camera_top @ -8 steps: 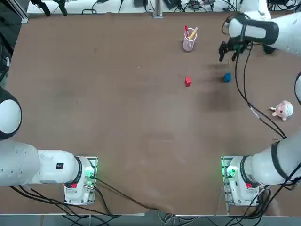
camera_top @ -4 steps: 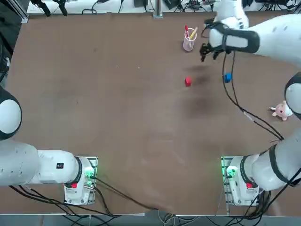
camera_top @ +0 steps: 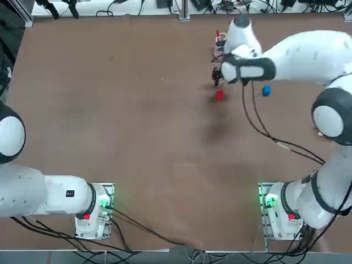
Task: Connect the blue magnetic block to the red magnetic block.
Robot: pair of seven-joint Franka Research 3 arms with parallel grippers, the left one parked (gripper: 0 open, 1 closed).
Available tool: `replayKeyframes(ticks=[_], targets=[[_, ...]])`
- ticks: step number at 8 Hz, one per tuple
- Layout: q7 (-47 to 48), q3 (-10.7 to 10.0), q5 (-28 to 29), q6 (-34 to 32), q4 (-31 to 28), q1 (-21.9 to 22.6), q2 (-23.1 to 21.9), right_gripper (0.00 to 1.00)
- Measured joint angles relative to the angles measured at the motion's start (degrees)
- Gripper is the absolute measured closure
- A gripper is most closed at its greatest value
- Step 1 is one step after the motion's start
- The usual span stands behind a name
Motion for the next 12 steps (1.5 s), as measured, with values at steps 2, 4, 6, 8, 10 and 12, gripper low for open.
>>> replayKeyframes(ticks=[2, 4, 6, 8, 10, 12], targets=[[0.69, -0.21, 0.00, 1.06, 0.06, 0.46, 3.19, 0.01], [0.69, -0.64, -0.01, 1.07, 0.05, 0.40, 4.31, 0.02], [0.69, -0.65, -0.01, 1.07, 0.04, 0.40, 4.99, 0.12], [0.70, -0.65, 0.00, 1.07, 0.05, 0.39, 5.36, 0.37], [4.04, -0.80, 0.14, 1.13, 0.24, 0.31, 5.15, 0.52], [14.76, -1.49, 0.25, 1.30, 1.04, 0.10, 4.44, 0.52]])
